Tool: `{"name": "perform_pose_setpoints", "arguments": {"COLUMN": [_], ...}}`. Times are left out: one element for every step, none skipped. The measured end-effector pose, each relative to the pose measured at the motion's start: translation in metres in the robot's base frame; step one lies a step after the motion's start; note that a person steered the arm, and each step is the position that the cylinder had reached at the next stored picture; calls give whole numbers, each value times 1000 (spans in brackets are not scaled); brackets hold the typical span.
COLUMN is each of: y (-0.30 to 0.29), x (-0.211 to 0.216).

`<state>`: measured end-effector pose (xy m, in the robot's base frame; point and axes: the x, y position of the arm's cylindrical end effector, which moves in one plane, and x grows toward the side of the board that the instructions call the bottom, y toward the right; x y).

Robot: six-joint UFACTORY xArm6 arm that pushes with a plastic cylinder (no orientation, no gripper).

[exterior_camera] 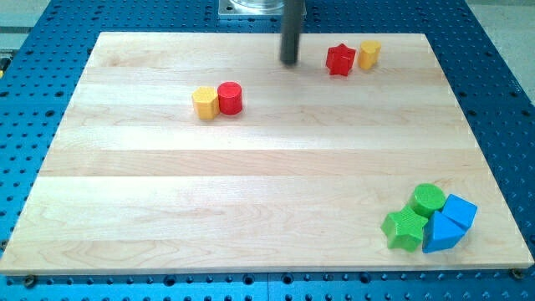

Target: Separate the red star from the yellow heart

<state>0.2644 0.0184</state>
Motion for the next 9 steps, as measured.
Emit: {"name": "perform_pose_setpoints", "arguments": {"y": [16,107,204,238,198,144,99,174,225], "x": [-31,-72,-72,-51,-9,29,42,24,-8]}}
